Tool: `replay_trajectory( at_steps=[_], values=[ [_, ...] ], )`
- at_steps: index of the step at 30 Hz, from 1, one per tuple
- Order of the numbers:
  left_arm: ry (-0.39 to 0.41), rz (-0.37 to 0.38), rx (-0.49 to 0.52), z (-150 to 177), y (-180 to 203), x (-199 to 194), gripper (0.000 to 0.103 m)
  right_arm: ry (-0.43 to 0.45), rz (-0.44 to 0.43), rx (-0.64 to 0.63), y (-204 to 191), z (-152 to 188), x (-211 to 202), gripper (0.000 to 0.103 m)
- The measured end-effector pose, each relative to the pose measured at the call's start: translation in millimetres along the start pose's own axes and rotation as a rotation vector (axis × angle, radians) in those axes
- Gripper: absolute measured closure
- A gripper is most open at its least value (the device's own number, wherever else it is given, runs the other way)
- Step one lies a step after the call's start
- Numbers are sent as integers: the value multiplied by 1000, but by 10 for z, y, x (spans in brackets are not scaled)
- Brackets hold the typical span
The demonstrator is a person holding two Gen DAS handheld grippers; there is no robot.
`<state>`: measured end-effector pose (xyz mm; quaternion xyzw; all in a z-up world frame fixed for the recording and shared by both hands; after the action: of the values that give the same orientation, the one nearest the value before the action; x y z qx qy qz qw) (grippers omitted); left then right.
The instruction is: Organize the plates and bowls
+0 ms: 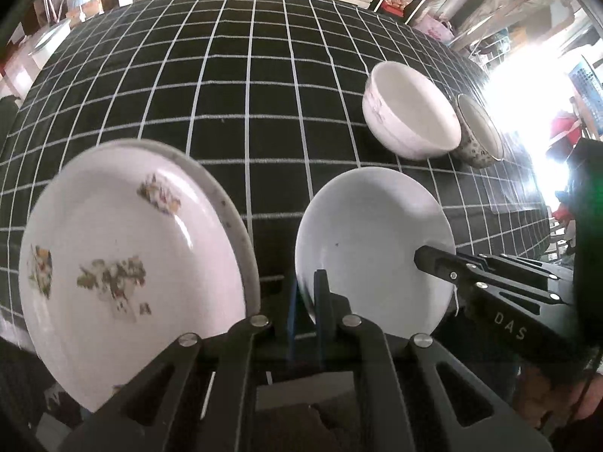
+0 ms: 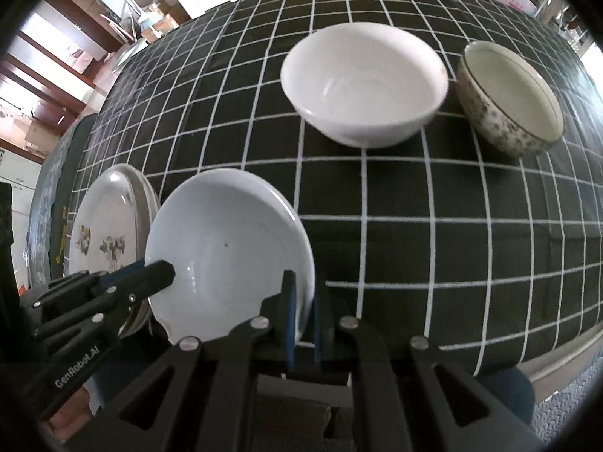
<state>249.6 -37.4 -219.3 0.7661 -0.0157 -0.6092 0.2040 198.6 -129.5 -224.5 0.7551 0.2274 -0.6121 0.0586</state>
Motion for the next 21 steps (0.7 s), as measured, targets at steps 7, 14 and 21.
replay_trajectory(
  at_steps=[7, 14, 21],
  values=[
    [2, -15, -1, 165, -6, 41, 97, -10, 0, -2, -1, 125, 6, 93],
    [4, -14, 4, 192, -21, 38, 97, -14, 5, 0, -24, 157, 31, 93],
    [37, -34, 9, 191, -36, -81, 97, 8, 2, -5, -18, 126, -32, 92]
  ],
)
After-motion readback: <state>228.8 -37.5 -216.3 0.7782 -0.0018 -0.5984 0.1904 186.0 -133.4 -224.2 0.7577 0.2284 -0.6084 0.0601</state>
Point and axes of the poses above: each gripper's, at about its wrist camera, not at the fingertips, and x roughly the way its jaws point, y to its right, z to its underside, the point moved 7 cm from there along x, roughly the way its jaws point, and after that the axes turned 15 degrees about -x, right-handed, at the moved point
